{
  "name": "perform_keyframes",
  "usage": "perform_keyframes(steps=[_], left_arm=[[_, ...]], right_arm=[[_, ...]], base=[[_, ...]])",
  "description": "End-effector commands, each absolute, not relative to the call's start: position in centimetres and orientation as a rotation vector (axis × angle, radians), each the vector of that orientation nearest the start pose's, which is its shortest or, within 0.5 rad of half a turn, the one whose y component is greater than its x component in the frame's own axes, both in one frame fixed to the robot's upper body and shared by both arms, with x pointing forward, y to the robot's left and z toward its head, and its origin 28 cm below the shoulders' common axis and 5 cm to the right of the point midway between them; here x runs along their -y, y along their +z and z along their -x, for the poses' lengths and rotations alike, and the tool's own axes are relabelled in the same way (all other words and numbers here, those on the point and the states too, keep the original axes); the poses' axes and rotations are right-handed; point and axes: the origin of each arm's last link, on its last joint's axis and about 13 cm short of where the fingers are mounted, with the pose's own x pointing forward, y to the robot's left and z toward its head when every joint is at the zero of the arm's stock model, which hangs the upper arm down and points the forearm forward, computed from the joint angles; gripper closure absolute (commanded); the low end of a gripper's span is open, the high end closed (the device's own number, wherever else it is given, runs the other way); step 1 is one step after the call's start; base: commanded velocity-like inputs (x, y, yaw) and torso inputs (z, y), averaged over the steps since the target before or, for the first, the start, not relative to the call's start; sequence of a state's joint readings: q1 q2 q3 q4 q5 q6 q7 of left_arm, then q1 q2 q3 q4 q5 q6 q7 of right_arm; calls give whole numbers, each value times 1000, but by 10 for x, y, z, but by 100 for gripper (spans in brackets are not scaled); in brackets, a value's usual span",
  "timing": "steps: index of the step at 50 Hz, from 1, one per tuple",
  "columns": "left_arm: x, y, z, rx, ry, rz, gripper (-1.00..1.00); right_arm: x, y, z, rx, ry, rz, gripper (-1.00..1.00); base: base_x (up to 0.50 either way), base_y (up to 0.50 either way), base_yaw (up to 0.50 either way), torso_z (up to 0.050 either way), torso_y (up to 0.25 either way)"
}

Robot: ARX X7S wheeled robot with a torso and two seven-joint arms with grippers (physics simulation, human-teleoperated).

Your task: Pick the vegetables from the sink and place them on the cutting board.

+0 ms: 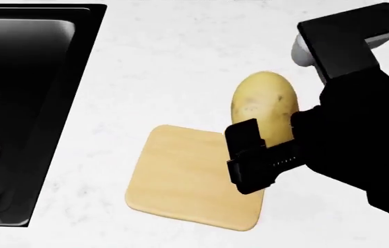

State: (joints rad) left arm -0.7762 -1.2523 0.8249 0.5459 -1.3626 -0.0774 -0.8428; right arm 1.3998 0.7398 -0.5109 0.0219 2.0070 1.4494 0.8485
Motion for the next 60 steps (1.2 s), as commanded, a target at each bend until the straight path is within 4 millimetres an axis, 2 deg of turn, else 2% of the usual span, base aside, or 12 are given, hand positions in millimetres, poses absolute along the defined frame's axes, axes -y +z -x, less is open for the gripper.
perform_keyframes(steps=[1, 7, 11, 20, 35, 43, 52, 53, 60], left_arm=[[-287, 224, -214, 51, 56, 64, 100], [-289, 221, -214, 50, 57, 62, 100], [-291, 218, -215, 44, 60, 67, 100], [-292, 218, -215, 42, 69, 68, 100], [-291, 215, -217, 36, 60, 69, 100], [-291, 214, -217, 33, 62, 69, 100], [-292, 213, -217, 31, 63, 69, 100], [-292, 213, -217, 32, 62, 68, 100], [-289, 213, -218, 31, 54, 71, 100]], right_arm=[[153, 348, -290, -748, 516, 115, 100], [144, 350, -312, -794, 543, 114, 100], [140, 334, -318, -854, 562, 100, 100], [138, 317, -318, -918, 567, 86, 100], [137, 313, -324, -924, 548, 78, 100], [134, 298, -333, -976, 562, 65, 100], [131, 292, -335, -993, 554, 77, 100], [131, 293, -335, -991, 549, 80, -100], [132, 294, -331, -993, 529, 79, -100]], base=[[0, 0, 0, 0, 0], [0, 0, 0, 0, 0], [0, 0, 0, 0, 0], [0, 0, 0, 0, 0], [0, 0, 0, 0, 0], [0, 0, 0, 0, 0], [0, 0, 0, 0, 0], [0, 0, 0, 0, 0], [0, 0, 0, 0, 0]])
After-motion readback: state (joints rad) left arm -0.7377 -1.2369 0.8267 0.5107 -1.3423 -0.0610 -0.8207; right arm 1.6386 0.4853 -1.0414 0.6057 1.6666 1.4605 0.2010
